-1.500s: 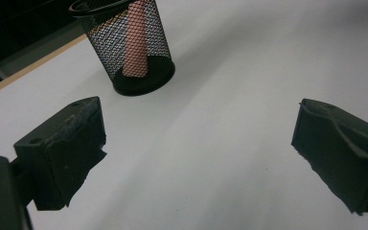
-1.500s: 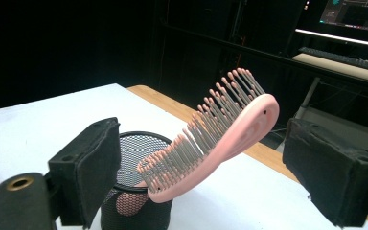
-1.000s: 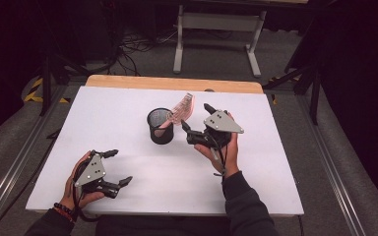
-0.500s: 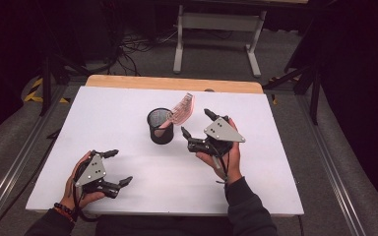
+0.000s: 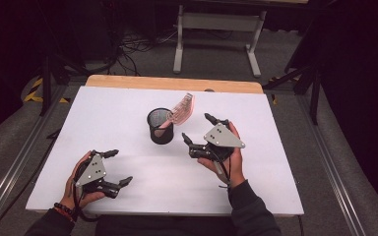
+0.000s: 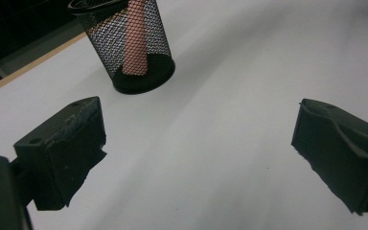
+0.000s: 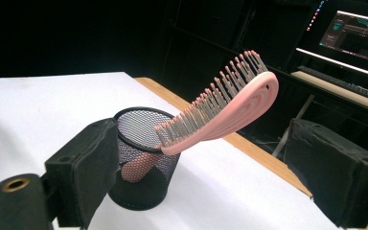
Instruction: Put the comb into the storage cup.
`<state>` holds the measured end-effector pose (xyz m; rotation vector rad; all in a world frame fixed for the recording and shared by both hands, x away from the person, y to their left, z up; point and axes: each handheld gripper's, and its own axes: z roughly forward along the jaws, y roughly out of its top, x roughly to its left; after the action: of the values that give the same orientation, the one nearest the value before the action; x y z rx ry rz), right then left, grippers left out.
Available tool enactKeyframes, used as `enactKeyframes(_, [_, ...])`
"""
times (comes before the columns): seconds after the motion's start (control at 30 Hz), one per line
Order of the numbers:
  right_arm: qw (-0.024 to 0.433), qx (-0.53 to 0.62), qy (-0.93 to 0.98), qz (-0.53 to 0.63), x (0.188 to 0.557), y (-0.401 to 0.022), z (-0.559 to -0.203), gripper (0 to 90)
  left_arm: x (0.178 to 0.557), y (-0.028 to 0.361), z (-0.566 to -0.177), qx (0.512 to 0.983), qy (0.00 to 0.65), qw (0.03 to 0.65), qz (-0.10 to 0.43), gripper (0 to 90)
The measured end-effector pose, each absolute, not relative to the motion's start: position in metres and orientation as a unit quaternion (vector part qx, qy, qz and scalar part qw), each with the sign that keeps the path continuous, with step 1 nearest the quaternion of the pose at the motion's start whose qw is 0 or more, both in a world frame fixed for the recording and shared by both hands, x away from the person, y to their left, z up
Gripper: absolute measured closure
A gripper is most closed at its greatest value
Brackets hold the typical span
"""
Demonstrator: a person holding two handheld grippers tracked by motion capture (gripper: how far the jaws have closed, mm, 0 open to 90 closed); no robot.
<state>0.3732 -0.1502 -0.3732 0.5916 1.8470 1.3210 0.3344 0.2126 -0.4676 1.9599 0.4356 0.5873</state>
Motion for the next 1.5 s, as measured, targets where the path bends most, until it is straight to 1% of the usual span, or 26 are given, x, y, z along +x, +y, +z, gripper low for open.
enactKeyframes(0.53, [0.411,0.211,0.731,0.502,0.361,-0.147,-0.375,12.5,0.335,0.212,-0.468,0.813,0.177,0.498,0.243,5.2])
enactKeyframes(0.73, [0.412,0.207,0.734,0.499,0.359,-0.149,-0.376,12.5,0.335,0.213,-0.468,0.813,0.176,0.498,0.244,5.2])
enactKeyframes(1.5, [0.423,0.205,0.739,0.482,0.342,-0.176,-0.381,12.3,0.334,0.212,-0.467,0.815,0.173,0.494,0.248,5.2])
